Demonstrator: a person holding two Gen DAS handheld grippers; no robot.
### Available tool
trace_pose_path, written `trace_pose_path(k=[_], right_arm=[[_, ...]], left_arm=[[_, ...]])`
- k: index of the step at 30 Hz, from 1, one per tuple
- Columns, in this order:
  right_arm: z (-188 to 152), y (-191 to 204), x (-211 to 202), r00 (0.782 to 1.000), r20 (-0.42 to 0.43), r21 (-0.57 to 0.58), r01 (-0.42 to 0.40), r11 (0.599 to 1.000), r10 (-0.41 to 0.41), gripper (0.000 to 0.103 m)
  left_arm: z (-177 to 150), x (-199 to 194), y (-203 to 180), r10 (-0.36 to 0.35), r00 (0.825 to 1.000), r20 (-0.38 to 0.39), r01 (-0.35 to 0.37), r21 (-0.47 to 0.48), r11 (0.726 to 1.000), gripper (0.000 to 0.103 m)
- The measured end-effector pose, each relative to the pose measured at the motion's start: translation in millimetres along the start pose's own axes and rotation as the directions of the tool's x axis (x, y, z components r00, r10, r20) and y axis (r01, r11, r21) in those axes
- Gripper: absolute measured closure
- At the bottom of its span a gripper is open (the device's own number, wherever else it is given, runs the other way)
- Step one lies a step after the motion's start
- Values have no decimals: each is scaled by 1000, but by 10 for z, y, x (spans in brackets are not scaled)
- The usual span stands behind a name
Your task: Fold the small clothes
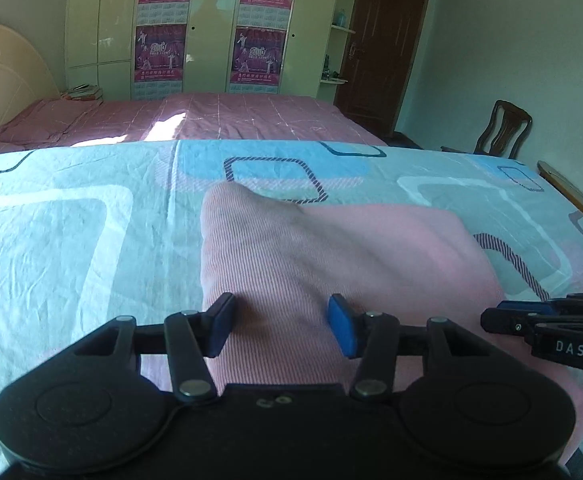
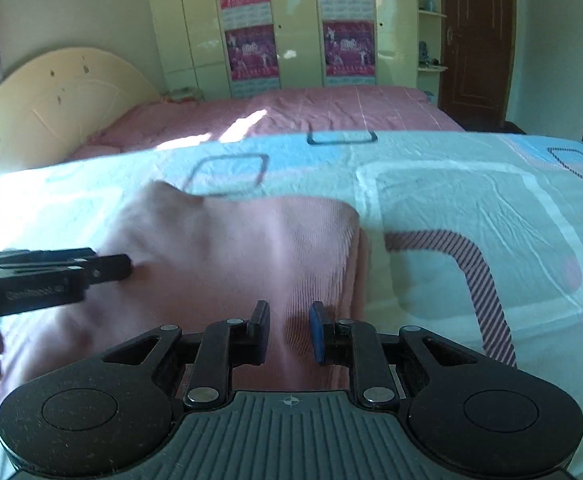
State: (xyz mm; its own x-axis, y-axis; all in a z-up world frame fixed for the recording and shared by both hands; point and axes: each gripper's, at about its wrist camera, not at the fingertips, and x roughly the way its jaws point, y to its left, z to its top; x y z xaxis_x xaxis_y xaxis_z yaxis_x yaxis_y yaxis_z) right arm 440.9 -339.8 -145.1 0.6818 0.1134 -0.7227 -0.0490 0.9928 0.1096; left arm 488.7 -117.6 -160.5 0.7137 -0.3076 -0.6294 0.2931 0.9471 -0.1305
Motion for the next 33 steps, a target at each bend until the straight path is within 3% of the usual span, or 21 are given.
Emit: trace_pose_path(k=[1,5,12,16,21,33], right_arm=[[-44,-63,22,1000,12,11,6,1000,-6,103],[-6,-195,-25,999,14,35,-37,999,37,103],[274,-99,-83,988,135,32,-83,996,78,103],[510,-50,226,991,120,25,-58,998,55,103],[537,-158,607,999,42,21,-23,1000,22,103],[530,-238,484,998,58,40,-40,998,37,103]], left_arm=[[-11,0,22,1,1000,4,-1,-5,1000,52],[51,-26,69,-2,1000,-1,2,-10,1000,50],[310,-15,20,12,998,65,-11,-12,1000,51],[379,219,9,31,999,44,-31,4,999,51],[282,424,165,26,1000,-17,-27,-72,997,48],[315,351,112,61,998,-27,-62,-44,997,43]])
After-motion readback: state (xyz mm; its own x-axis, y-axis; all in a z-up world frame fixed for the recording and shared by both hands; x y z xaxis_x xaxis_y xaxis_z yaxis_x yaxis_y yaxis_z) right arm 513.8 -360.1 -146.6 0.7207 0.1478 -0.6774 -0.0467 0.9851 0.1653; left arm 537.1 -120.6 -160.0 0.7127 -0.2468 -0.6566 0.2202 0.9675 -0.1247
